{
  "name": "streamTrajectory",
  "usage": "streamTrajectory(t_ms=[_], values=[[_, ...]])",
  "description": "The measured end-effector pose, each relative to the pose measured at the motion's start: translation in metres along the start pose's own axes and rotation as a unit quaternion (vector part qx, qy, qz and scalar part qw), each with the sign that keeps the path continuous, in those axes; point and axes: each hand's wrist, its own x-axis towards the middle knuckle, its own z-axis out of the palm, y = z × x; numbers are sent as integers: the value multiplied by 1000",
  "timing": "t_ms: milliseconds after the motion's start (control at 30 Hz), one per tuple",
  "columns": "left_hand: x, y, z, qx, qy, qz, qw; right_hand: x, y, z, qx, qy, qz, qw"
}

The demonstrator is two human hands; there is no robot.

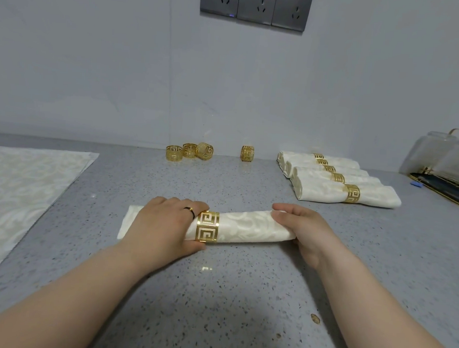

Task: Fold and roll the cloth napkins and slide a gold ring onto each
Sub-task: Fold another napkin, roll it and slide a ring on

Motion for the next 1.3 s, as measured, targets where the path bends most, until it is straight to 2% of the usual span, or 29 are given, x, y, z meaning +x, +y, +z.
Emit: streamTrajectory(t_ms=[67,100,167,233,300,333,400,467,633,800,900,1067,1200,1267,1300], values=[[-3,0,3,-11,-33,-18,999,-1,-3,-1,28,22,17,999],[-3,2,2,-7,-53,-28,998,-1,-3,0,0,43,15,999],[-4,2,3,-17,-63,-43,997,0,-1,2,-140,102,-41,984],[-5,-1,7,-36,-58,-34,997,-5,-1,6,-270,126,-150,943],[-4,-2,9,-43,-67,-17,997,-17,-2,15,-365,66,-256,893],[-4,0,9,-47,-84,-21,995,-23,-3,21,-422,20,-298,856],[-3,5,8,-48,-94,-21,994,-31,0,33,-512,-60,-345,785],[-2,6,8,-43,-90,-15,995,-32,5,42,-545,-96,-352,755],[-1,6,6,-41,-96,-2,995,-28,5,42,-538,-100,-342,763],[-2,3,6,-53,-39,19,998,-28,0,37,-537,-117,-314,774],[-2,-7,14,-10,-5,55,998,-26,-1,33,-531,-118,-298,784],[-3,-6,19,1,35,92,995,-25,1,33,-539,-116,-302,777],[-2,-9,16,7,7,93,996,-24,2,33,-538,-123,-300,778],[-1,-9,8,-21,-47,53,997,-23,0,31,-542,-124,-302,774],[-1,-10,7,-33,-48,36,998,-23,-1,29,-544,-124,-301,773]])
